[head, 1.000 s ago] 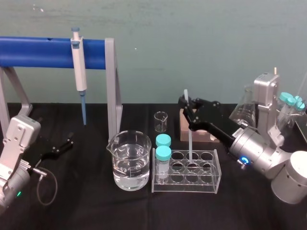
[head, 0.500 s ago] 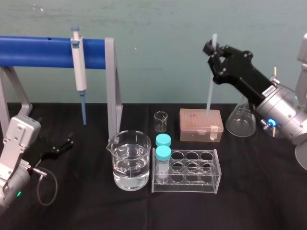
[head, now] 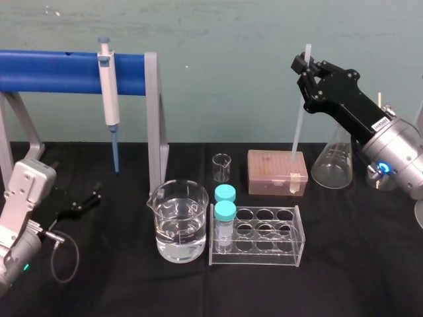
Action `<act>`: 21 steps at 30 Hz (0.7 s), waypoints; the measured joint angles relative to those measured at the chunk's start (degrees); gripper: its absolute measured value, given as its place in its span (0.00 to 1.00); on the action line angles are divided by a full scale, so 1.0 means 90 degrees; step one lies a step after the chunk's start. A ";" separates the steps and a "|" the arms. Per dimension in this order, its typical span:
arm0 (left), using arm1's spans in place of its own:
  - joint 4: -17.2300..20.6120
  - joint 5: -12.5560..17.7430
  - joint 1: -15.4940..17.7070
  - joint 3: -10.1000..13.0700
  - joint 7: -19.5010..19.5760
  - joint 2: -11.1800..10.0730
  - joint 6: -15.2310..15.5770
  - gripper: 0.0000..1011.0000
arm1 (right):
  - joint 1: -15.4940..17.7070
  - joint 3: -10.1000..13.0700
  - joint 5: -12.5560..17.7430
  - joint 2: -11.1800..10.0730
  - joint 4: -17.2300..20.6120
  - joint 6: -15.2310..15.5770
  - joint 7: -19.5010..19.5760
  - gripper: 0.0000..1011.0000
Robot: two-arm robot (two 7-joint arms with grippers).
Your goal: Pick up the stirring rod with one hand, then place it down.
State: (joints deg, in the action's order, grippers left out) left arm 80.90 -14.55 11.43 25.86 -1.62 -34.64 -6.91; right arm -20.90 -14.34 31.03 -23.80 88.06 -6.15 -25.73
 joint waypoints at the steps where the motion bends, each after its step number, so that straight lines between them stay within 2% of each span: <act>1: 0.0000 0.0000 0.0000 0.0000 0.0000 0.0000 0.0000 0.99 | 0.0004 0.0001 0.0001 -0.0004 0.0000 0.0006 -0.0006 0.07; 21: 0.0000 0.0000 0.0000 0.0000 0.0000 0.0000 0.0000 0.99 | 0.0083 -0.0030 0.0038 -0.0106 0.0049 0.0105 -0.0106 0.07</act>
State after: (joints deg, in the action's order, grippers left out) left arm 80.90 -14.55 11.43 25.86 -1.62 -34.65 -6.91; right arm -20.15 -14.61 31.37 -24.75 88.50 -5.21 -26.68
